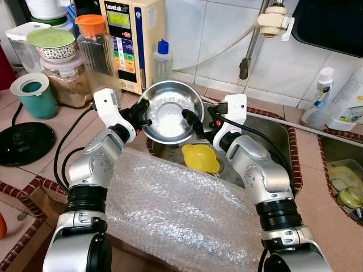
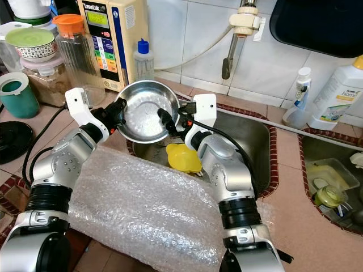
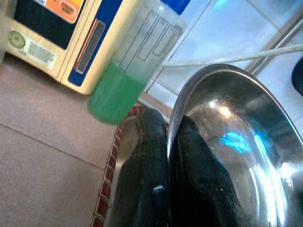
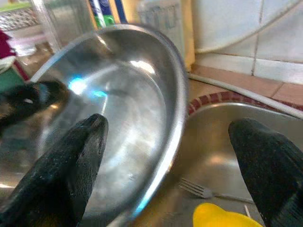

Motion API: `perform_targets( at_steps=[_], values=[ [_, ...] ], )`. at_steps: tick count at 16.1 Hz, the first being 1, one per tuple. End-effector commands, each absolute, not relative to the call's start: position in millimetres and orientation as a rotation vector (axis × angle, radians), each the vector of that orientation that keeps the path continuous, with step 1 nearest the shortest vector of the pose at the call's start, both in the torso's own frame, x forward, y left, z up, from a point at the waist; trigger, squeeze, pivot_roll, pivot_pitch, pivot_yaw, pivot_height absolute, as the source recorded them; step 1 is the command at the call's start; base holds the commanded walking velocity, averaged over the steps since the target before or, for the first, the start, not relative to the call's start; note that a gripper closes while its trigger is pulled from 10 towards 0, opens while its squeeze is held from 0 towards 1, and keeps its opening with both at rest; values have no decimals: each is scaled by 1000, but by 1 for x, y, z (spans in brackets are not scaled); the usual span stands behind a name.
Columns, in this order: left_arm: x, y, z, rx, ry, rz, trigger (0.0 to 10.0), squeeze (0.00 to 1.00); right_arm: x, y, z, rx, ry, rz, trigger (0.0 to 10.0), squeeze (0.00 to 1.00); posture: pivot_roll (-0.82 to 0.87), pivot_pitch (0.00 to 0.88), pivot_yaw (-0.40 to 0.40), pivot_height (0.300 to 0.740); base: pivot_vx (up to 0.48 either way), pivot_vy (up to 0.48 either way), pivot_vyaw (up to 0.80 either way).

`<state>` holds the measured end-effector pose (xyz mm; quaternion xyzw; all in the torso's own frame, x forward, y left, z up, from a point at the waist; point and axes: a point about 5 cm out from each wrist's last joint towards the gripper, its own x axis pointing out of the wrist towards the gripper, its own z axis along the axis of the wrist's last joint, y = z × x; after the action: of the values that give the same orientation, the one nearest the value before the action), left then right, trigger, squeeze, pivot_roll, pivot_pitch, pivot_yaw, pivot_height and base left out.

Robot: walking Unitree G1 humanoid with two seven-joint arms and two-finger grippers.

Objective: Kitchen organization

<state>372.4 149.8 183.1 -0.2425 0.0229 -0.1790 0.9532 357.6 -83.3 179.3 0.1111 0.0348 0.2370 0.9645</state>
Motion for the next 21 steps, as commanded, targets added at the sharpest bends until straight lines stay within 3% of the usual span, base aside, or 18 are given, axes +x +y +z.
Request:
perform_targets(
  at_steps=[1, 21],
  values=[
    [371, 147, 192, -486, 17, -389, 0, 0, 364, -88, 184, 233, 56, 433, 0, 0, 115, 0, -11, 740, 0, 0, 0],
    [370, 152, 196, -533, 19, -385, 0, 0, 372, -74, 169, 414, 193, 382, 0, 0, 134, 0, -6, 740, 0, 0, 0]
  ],
)
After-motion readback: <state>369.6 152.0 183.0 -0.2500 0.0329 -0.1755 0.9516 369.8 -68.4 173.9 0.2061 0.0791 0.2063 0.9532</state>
